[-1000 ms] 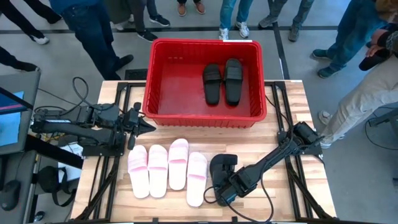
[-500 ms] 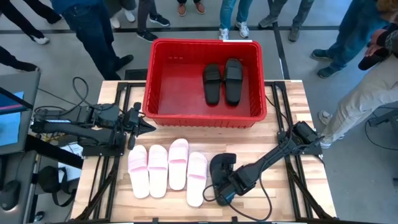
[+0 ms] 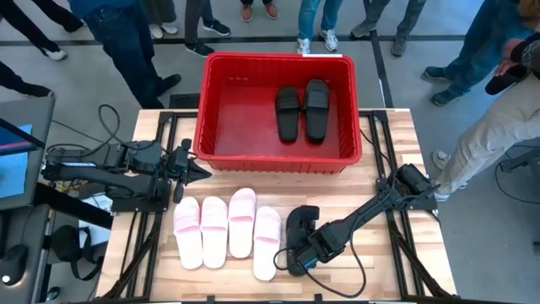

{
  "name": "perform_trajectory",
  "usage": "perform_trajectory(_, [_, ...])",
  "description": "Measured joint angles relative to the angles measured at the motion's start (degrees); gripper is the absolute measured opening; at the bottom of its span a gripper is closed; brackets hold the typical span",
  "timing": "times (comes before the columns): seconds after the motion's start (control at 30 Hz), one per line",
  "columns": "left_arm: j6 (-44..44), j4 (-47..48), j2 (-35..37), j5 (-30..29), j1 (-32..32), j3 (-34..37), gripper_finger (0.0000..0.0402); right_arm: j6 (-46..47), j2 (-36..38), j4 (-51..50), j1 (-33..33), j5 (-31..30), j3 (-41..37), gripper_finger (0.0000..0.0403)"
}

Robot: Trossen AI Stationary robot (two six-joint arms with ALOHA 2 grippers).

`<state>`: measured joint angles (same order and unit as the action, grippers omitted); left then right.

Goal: Pick and place slides into bin
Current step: Put the black slide into the red container

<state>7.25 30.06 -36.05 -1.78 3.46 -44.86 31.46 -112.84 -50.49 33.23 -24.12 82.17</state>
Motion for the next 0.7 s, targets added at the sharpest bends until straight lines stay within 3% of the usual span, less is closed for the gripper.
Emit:
perform_trajectory(0.27, [0.03, 0.01, 0.07, 0.48, -0.01, 0.00, 0.0000, 1.97, -3.68, 0.14, 0.06, 1.94, 0.22, 0.0111])
perform_trajectory(0.5, [0.52, 0.00, 0.07, 0.48, -0.02, 0.00, 0.0000, 6.04, -3.30, -2.53, 0.13, -0.65, 0.26, 0.0106])
perform_trajectory(0.7, [0.50, 0.00, 0.07, 0.46, -0.02, 0.00, 0.0000, 5.73, -3.30, -3.62, 0.17, -0.66, 0.26, 0.0035])
